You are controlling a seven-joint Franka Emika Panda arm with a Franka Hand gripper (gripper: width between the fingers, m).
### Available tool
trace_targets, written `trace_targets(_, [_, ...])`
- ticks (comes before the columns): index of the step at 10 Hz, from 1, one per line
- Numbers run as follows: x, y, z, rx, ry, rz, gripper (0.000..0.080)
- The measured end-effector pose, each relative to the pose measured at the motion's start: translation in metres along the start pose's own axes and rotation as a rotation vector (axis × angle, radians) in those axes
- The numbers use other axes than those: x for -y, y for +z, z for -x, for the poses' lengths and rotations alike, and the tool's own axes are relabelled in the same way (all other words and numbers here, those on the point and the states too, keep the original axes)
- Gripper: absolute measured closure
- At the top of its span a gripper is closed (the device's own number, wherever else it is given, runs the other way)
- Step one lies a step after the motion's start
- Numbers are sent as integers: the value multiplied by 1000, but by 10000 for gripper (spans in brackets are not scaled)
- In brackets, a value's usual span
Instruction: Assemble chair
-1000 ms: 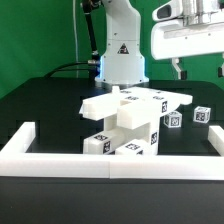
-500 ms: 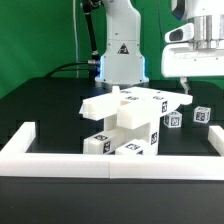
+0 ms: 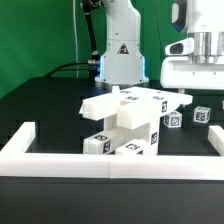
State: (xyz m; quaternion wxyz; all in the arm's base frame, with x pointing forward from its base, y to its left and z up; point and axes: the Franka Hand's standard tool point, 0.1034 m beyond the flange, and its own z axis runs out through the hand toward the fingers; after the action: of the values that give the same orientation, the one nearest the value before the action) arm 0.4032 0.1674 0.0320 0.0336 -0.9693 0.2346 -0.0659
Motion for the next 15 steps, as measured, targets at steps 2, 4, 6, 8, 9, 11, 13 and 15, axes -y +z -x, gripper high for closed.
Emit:
trace_targets(2, [0, 0, 0, 0, -1, 1, 151])
trace_targets(4, [-4, 5, 7, -4, -10, 6, 151])
trace_targets(6, [-7, 13, 18, 8, -28, 20, 151])
trace_targets(8, [-10, 20, 24, 17, -36, 35, 151])
trace_targets(9, [-12, 22, 24, 18, -38, 38, 151])
trace_targets(11, [-11, 21, 22, 16, -40, 36, 424])
trace_targets(13, [-10, 21, 22, 15, -41, 34, 514])
trace_targets(15, [-10, 21, 22, 15, -41, 34, 514])
